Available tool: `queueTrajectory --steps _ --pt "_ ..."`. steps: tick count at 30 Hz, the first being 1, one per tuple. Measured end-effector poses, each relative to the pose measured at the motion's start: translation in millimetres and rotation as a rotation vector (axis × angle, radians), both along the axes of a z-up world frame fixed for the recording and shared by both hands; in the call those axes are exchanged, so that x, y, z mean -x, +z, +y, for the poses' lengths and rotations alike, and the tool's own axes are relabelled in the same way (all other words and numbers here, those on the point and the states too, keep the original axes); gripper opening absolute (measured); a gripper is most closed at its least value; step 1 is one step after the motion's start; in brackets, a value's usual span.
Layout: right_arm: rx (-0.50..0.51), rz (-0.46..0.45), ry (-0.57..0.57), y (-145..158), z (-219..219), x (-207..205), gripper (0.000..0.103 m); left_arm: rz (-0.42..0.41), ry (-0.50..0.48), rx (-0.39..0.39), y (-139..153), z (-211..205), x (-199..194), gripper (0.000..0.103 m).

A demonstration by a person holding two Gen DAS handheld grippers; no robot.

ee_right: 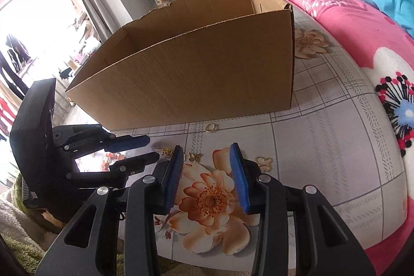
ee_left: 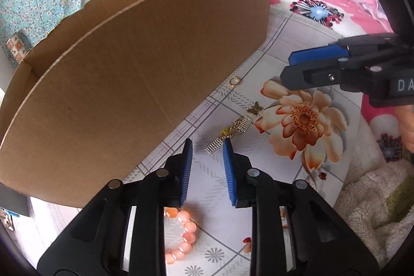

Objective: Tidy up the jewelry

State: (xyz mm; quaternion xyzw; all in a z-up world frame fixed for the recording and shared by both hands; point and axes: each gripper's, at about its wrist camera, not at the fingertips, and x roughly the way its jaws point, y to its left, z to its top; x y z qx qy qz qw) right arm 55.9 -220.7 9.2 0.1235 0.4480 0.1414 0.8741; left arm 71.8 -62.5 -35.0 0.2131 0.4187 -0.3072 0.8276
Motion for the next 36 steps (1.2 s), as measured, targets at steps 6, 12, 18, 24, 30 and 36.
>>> queueTrajectory --steps 6,12,18,24,30,36 --pt "-0.006 0.011 0.008 -3.8 0.0 -9.8 0.037 0.006 -0.057 0.006 0.0 -2.5 0.1 0.01" --pt "-0.004 0.016 0.006 -7.0 1.4 -14.9 0.037 0.005 -0.088 0.014 -1.0 -5.2 0.7 0.004" --pt "0.027 0.006 0.005 -7.3 6.2 -18.6 0.037 0.011 -0.068 0.008 -0.5 -1.4 5.6 0.003" --pt "0.098 -0.021 0.025 -7.4 18.5 -28.5 0.037 0.045 -0.011 0.031 0.9 9.3 6.0 0.0" --pt "0.201 -0.039 0.05 -14.3 33.0 -37.9 0.037 0.058 0.014 0.042 1.2 15.5 5.3 0.0" --pt "0.251 -0.044 0.082 -21.1 41.9 -43.7 0.027 0.058 0.013 0.044 1.3 16.8 4.9 0.0"
